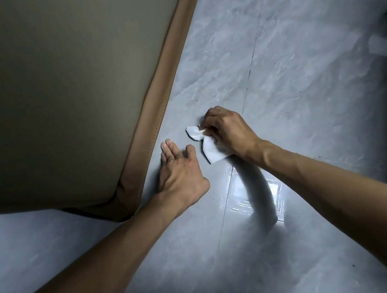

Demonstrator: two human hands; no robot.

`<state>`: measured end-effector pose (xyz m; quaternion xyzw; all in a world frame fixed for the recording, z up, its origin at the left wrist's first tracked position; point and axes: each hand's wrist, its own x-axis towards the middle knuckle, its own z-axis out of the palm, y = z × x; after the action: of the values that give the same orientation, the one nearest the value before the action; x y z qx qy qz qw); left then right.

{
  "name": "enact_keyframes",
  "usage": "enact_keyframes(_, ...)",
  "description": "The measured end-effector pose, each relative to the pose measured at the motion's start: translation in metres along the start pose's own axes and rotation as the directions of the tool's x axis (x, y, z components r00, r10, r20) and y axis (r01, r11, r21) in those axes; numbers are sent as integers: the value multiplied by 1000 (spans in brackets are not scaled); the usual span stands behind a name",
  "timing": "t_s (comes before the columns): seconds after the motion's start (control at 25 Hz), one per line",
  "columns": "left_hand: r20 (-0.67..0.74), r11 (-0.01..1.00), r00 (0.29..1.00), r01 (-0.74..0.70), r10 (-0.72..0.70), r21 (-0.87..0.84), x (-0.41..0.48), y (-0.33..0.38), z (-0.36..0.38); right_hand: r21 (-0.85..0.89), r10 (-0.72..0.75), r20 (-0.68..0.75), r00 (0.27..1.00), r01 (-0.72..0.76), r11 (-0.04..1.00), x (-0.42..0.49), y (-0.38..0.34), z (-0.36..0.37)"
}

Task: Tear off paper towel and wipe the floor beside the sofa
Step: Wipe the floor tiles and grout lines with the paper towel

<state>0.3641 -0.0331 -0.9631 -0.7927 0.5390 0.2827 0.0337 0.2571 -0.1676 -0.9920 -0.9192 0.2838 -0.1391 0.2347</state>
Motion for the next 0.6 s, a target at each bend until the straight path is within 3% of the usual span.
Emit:
enact_keyframes(0.16,19,1000,1000,12,-11,-21,-2,-2,-4,-24,24,14,1000,-23,999,-44,16,-17)
enact_keyframes(0.36,54,1000,998,27,-26,-7,-7,1,-9,-19,204,-11,979,-204,979,-87,20,-31)
enact_keyframes(0.48,28,997,999,44,-42,-58,-11,4,-14,169,414,-228,881,-383,908,-85,5,-31)
enact_keyframes(0.6,-184,974,981,12,-55,-227,-17,6,-15,319,539,-288,792,-452,833,-73,-7,-38)
